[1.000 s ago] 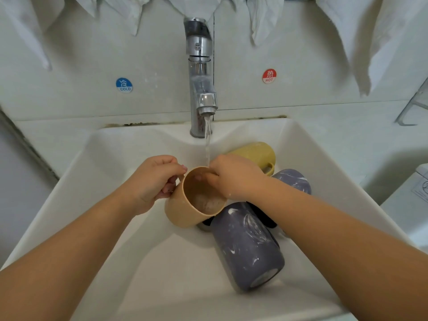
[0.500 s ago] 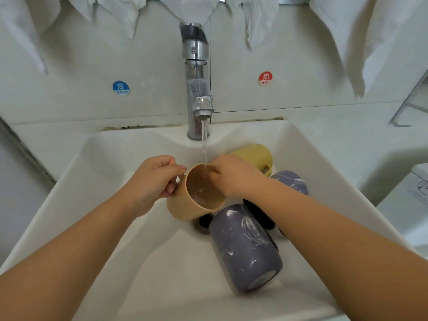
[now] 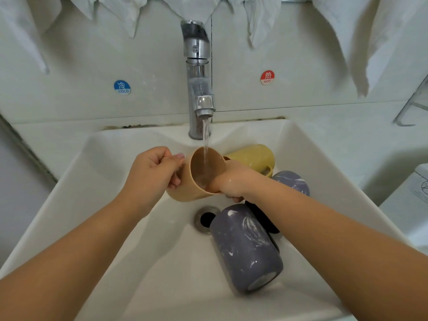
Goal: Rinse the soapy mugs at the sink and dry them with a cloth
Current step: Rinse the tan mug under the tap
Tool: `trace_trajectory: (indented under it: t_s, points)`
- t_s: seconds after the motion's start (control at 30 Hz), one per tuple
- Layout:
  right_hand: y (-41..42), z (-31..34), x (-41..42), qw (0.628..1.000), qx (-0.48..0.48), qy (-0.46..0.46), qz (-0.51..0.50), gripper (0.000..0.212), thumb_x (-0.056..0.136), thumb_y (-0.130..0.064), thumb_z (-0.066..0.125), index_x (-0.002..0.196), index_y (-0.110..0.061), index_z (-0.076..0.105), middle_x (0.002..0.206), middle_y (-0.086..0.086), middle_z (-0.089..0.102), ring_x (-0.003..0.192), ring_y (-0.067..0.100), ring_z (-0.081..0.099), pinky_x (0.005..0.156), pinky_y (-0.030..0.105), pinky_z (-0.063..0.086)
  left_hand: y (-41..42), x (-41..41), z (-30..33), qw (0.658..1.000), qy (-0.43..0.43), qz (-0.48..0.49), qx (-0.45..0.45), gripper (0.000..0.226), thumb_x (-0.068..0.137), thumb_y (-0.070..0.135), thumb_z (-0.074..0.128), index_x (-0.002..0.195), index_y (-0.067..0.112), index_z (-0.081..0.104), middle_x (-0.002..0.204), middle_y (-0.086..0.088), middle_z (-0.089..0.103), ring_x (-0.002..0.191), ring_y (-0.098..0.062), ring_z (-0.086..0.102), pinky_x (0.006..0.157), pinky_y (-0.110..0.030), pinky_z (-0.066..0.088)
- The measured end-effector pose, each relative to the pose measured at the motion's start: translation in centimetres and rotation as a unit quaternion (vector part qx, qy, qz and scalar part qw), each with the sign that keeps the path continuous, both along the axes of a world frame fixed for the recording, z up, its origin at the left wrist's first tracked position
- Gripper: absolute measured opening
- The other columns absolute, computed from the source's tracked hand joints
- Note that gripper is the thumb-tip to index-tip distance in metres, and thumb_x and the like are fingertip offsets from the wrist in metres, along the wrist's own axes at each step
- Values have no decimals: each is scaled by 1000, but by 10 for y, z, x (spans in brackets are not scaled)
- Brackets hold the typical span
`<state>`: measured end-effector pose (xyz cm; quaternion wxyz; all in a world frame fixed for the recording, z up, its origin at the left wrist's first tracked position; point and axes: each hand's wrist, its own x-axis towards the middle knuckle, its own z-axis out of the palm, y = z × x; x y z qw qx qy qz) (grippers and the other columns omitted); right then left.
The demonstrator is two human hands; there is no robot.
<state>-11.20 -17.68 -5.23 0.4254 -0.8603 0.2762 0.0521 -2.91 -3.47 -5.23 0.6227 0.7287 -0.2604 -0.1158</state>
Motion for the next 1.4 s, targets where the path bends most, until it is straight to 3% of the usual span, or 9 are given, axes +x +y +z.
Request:
trace_trajectory:
  t_s: [0.17,0.33,0.57,0.67,0.8,0.97,1.1,1.27,1.4]
  points:
    - [-6,5,-1,976,-199,-84,-12,26,88,-23,55,63,-18,47,65,-1,52,66,22,52,53,30,37,8,4,7,995,-85,-22,54,45,87,19,63,58,-4,37,48,-12,44,54,-21,41,64,-32,38]
    - [-7,11,-3,923,-357,-120,72,43,91,-58,40,65,-23,41,64,-6,46,63,17,45,54,31,31,13,5,10,987,-122,-35,98,41,75,26,58,59,-3,32,56,-13,39,54,-19,36,61,-31,33]
    - [0,-1,1,988,-82,-111,67,27,94,-28,53,69,-17,51,64,-3,50,60,15,46,56,28,37,15,14,9,993,-94,17,72,39,93,13,60,60,4,42,44,1,54,46,-9,49,64,-31,46]
    - [7,1,-2,994,50,-73,56,6,88,-15,58,86,-10,56,64,4,48,53,16,41,46,24,36,15,15,7,995,-73,26,57,38,93,13,59,60,5,42,44,3,54,46,-8,50,67,-35,48]
    - [5,-1,-4,992,111,-47,25,12,87,-17,64,94,-12,56,73,5,46,53,13,39,42,21,32,15,14,7,996,-66,20,51,36,94,12,59,63,2,44,44,2,54,46,-9,50,67,-35,49]
    - [-2,-2,-1,988,-127,-85,24,30,90,-25,55,63,-12,50,59,2,51,57,21,48,52,28,37,14,11,7,993,-77,-19,85,39,92,5,58,59,-6,40,44,-1,54,44,-9,49,67,-33,47]
    - [-4,6,0,944,-310,-108,37,33,95,-40,46,68,-20,46,72,0,56,69,22,53,56,31,37,14,10,9,991,-81,-25,105,41,93,7,58,56,6,40,45,-1,56,46,-9,52,71,-41,51]
    - [-9,4,0,957,-273,-99,20,26,91,-36,52,72,-18,49,73,-1,55,72,23,54,57,31,37,12,6,8,993,-56,-30,95,41,94,11,59,57,5,42,49,-1,59,55,-16,56,86,-56,53]
    - [1,11,-3,976,-190,-87,67,16,82,-28,62,85,-23,47,81,-8,54,85,22,59,70,36,48,12,7,8,999,-5,0,53,36,95,12,57,68,-7,45,49,-1,58,54,-16,56,78,-46,54]
